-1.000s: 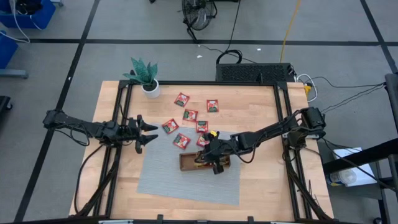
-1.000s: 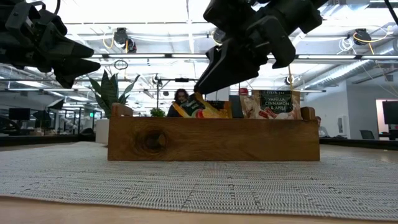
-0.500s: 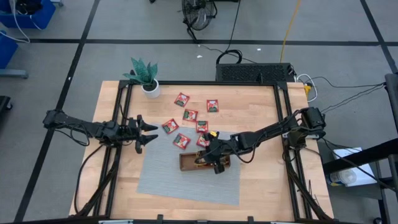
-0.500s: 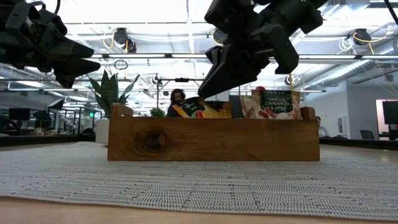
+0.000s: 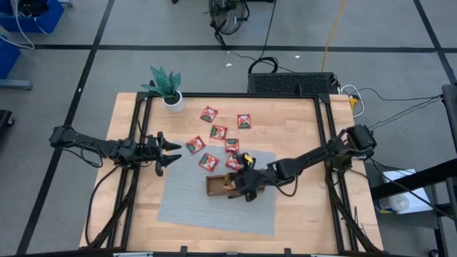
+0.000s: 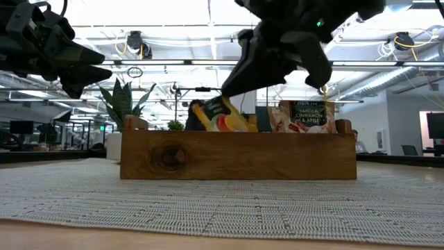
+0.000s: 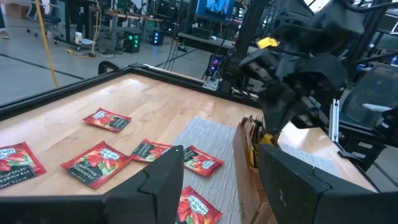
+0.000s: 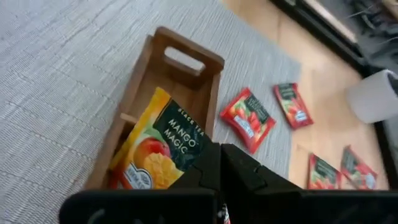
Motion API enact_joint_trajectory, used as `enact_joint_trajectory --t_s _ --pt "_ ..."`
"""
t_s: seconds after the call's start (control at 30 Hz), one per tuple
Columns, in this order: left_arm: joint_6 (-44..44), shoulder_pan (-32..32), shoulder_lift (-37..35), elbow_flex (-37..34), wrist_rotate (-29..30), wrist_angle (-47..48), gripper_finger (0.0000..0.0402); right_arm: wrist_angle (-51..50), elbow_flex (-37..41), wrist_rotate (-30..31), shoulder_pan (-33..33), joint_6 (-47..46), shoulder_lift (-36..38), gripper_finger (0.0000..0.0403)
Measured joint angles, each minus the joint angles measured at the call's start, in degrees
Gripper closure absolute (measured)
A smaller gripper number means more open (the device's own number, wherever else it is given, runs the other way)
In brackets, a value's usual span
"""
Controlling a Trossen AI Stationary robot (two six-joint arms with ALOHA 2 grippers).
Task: Pick & Place Tea
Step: Put the yellow tea bag into the middle compartment of the wood organizer
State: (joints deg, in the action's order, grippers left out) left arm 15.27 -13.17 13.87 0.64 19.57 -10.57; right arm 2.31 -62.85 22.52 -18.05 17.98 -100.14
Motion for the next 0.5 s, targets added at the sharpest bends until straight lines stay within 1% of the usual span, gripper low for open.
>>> enact_joint_trajectory --t_s 0.13,0.2,0.4,0.5 --pt "0.0 0.0 0.0 0.0 0.0 0.0 0.0197 -2.4 0.0 8.4 -3.3 -0.8 0.0 0.0403" --pt "0.0 0.0 0.0 0.0 0.0 0.0 0.0197 -3.4 0.0 11.5 -4.5 -2.9 0.0 0.0403" --pt "0.0 0.0 0.0 0.0 0.0 0.0 0.0197 -7.0 0.0 17.4 -7.5 -11.4 0.0 0.0403" --pt "0.0 0.0 0.0 0.0 0.0 0.0 0.0197 -9.3 0.0 18.2 -8.5 -16.3 0.0 0.0403"
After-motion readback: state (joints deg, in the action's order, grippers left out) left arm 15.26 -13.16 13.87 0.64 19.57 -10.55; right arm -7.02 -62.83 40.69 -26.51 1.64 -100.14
